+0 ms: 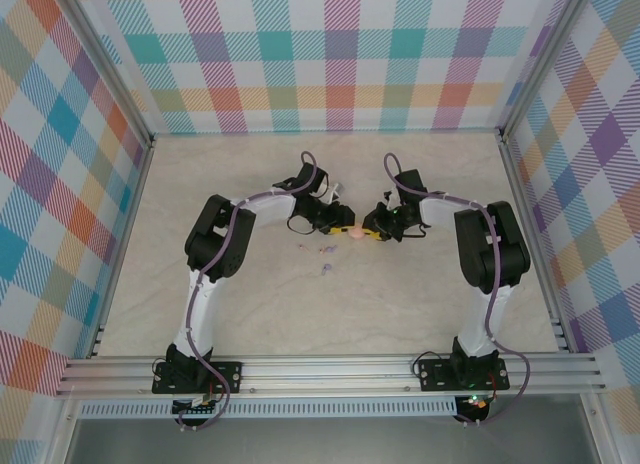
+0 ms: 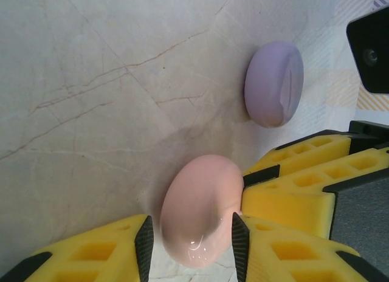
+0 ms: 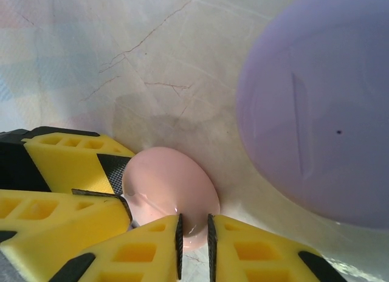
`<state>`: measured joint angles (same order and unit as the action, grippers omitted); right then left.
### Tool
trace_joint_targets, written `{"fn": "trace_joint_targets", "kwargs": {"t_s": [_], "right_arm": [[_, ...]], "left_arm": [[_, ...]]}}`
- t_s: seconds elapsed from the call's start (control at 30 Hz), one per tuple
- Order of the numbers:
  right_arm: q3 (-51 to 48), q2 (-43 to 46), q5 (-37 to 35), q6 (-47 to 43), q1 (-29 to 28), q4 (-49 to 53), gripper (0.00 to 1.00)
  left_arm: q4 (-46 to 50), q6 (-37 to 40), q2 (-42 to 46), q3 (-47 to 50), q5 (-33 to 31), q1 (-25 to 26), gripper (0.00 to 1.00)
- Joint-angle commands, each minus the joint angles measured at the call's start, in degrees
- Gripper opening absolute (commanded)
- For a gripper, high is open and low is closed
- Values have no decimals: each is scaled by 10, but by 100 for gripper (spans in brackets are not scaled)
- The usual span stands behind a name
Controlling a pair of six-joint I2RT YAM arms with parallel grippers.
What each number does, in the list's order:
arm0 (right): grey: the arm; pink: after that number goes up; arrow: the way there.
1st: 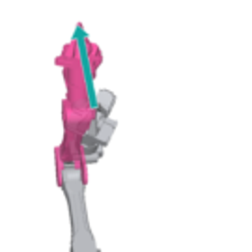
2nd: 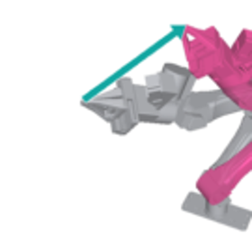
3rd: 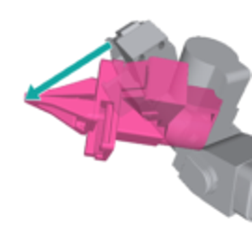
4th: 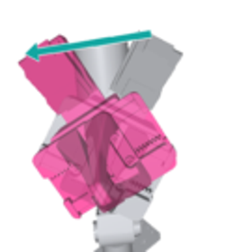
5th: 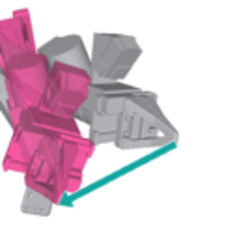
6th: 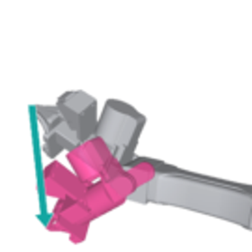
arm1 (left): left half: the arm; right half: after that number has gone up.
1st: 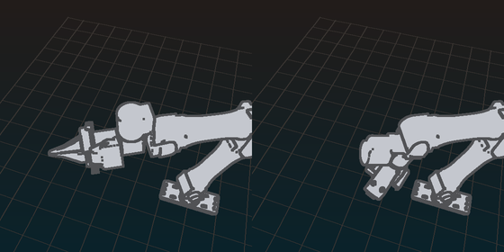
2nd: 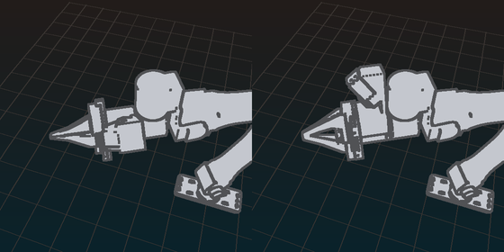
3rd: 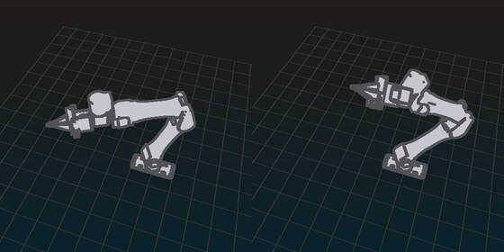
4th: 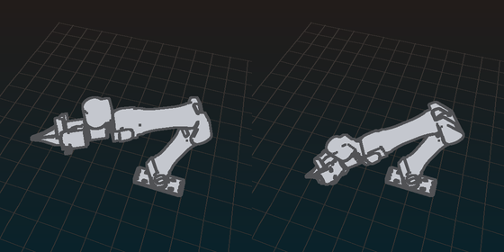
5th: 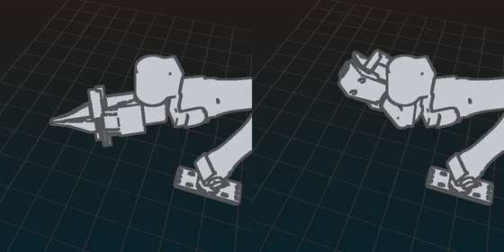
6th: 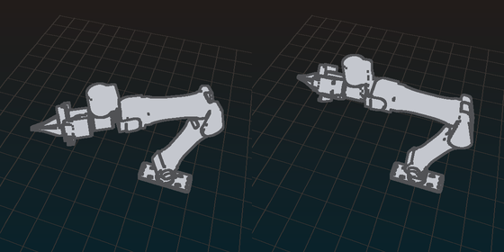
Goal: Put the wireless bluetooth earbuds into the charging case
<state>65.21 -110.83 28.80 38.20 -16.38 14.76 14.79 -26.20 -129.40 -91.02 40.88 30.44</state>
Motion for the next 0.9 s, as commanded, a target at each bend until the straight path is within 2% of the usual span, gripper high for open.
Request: {"fn": "trace_joint_targets", "kwargs": {"t_s": [0.0, 0.37, 0.53, 0.87], "right_arm": [[2, -18, -2, 1, -2, 4, 18], [1, -19, -3, -4, -3, 5, 18], [-5, -3, -4, -6, -2, 1, 19], [-18, 109, 5, -32, 12, 7, 28]], "left_arm": [[3, -7, -12, -16, 20, 10, 39], [-19, -26, -12, -13, 40, 14, 33], [-44, -40, 2, 2, 41, 14, 24], [-102, -66, 89, 58, 12, -5, 21]]}}
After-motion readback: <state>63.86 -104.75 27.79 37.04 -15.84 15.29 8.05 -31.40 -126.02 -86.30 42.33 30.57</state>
